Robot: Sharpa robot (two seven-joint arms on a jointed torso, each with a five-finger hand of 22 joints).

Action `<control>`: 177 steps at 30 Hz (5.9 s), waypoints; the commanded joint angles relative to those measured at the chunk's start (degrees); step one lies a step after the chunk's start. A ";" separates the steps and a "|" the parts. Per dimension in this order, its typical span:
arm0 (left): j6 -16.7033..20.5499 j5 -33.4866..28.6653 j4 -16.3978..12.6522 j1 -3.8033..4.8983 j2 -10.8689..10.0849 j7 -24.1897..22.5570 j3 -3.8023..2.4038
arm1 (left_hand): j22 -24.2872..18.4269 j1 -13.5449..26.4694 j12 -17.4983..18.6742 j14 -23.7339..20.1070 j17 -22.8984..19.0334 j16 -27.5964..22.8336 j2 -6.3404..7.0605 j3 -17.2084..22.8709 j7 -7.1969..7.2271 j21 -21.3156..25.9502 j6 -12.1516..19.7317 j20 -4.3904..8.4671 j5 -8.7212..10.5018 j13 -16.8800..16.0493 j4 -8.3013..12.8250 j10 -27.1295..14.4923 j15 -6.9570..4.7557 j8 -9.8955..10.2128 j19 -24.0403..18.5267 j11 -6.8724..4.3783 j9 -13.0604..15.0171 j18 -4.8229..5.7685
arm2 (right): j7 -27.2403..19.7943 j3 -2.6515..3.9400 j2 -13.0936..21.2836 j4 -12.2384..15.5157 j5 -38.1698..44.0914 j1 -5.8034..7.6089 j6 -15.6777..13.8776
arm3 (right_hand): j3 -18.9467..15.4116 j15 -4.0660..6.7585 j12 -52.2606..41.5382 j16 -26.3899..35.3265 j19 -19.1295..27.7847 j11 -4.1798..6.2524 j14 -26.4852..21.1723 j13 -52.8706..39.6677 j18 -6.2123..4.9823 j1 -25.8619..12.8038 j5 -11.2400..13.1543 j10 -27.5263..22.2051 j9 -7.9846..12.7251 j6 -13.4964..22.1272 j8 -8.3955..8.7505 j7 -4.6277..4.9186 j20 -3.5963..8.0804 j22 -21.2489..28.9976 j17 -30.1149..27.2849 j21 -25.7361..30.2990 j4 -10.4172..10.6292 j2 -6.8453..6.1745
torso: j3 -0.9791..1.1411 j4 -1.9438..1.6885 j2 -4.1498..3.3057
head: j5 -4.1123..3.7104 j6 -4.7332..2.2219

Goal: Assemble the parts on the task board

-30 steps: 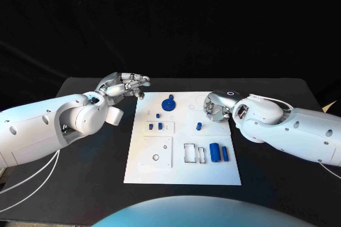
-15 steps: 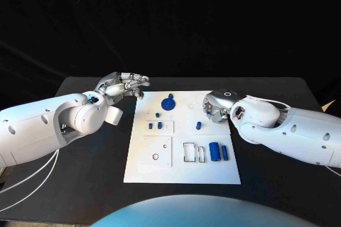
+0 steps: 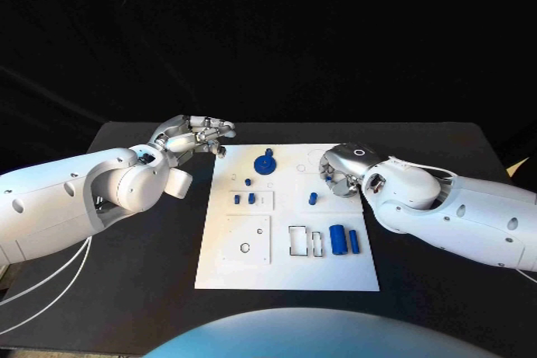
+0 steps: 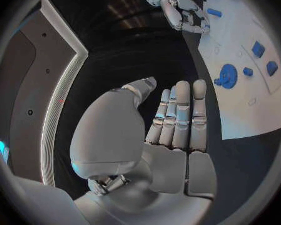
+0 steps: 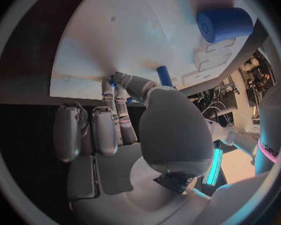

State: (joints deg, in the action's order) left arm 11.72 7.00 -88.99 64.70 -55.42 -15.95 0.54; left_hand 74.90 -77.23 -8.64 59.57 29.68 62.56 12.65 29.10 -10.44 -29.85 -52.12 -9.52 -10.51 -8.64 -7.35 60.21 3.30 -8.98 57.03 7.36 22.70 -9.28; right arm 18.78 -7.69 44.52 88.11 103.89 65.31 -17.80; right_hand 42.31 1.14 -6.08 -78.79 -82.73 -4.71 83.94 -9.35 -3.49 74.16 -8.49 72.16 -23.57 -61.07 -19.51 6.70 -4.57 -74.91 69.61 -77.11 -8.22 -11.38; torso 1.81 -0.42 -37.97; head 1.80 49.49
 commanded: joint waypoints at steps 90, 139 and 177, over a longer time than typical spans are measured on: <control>-1.30 0.02 0.91 -0.01 2.79 0.44 -0.06 | 0.22 -0.23 -0.45 -0.55 -0.37 -0.43 0.08 -0.12 -0.26 0.49 0.99 0.00 -0.80 -0.05 0.47 -1.06 0.24 -0.27 0.04 0.28 -0.29 -0.96 | -3.74 -0.15 -9.75 8.01 -1.68 -8.12 -3.18 | 0.85 0.41 0.20 -0.72 -0.43 1.89 2.43 -3.12 0.48 1.15 0.76 2.25 -0.71 -0.60 -0.09 -0.06 0.06 -10.10 0.36 -0.35 -0.14 1.45 | -0.05 0.01 -0.10 | 5.89 0.51; -1.43 0.04 1.30 0.00 2.20 0.84 -0.06 | 0.27 -0.14 -0.45 -0.74 -0.50 -0.56 0.06 -0.14 -0.30 0.56 1.10 -0.05 -0.84 -0.03 0.51 -1.45 0.32 -0.33 0.10 0.36 -0.33 -0.95 | -3.97 0.18 -0.43 13.91 -3.78 -5.40 -5.83 | -3.65 -2.79 0.11 1.26 3.99 -1.82 0.78 1.32 -1.46 -3.35 -1.71 -11.18 1.81 7.41 5.44 3.07 -3.04 -6.51 -5.56 9.54 1.59 -2.01 | -0.02 0.20 0.03 | 5.18 0.51; -1.63 0.00 1.41 -0.01 1.97 0.76 -0.05 | 0.30 -0.12 -0.50 -0.79 -0.55 -0.58 0.00 -0.13 -0.31 0.59 1.11 -0.07 -0.84 -0.05 0.54 -1.55 0.34 -0.39 0.13 0.38 -0.34 -0.94 | -4.09 0.57 3.75 9.81 -10.22 -1.12 3.48 | -9.47 -1.73 -1.73 -1.51 1.53 -0.48 1.39 2.45 -0.78 -1.58 -0.22 -6.44 4.83 4.22 5.90 1.89 -2.04 -7.93 -3.75 7.72 7.07 0.05 | -0.03 0.32 0.10 | 4.31 0.51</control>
State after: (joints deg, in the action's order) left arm 10.95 7.16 -87.44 64.67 -53.49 -14.85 0.54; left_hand 74.93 -77.23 -8.82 59.17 29.18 62.34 12.65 28.93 -10.85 -29.45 -51.31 -9.52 -11.10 -8.62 -7.20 58.97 3.70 -9.22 57.03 7.78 22.41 -9.27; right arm 15.02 -7.10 48.38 97.93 93.92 64.26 -14.67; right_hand 32.63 -0.99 -8.08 -80.00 -80.86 -5.26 84.03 -6.84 -4.86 73.12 -8.85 65.52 -18.68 -56.63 -13.46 8.49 -6.66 -74.93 65.82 -69.23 -1.18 -11.02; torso 1.78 -0.13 -37.89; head 6.10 50.00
